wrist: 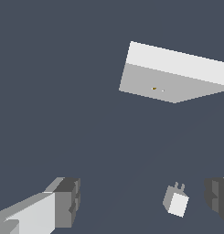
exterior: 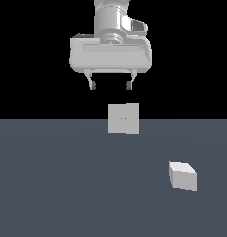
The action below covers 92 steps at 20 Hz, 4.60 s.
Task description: Plug the charger into the wall socket.
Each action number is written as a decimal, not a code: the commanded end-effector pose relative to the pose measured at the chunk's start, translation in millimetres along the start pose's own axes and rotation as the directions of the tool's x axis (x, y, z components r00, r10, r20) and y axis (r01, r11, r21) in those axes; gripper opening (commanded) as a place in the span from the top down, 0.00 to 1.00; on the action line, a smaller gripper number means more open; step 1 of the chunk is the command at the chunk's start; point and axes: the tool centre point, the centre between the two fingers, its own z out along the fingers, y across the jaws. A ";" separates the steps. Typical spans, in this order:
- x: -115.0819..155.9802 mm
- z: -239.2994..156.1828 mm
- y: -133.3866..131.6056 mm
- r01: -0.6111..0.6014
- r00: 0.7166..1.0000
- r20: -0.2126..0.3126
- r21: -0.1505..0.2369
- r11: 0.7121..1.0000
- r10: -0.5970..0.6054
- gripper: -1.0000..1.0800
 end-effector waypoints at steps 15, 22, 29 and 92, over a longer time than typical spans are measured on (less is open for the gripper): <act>-31.3 32.2 34.0 -0.088 0.996 -0.007 -0.002 0.996 0.088 0.04; -72.6 71.9 71.6 -0.194 0.981 -0.015 -0.005 0.981 0.194 0.04; -106.4 103.5 97.8 -0.275 0.961 -0.021 -0.007 0.961 0.275 0.04; -29.5 109.7 51.9 -0.252 0.968 -0.024 -0.005 0.968 0.251 1.00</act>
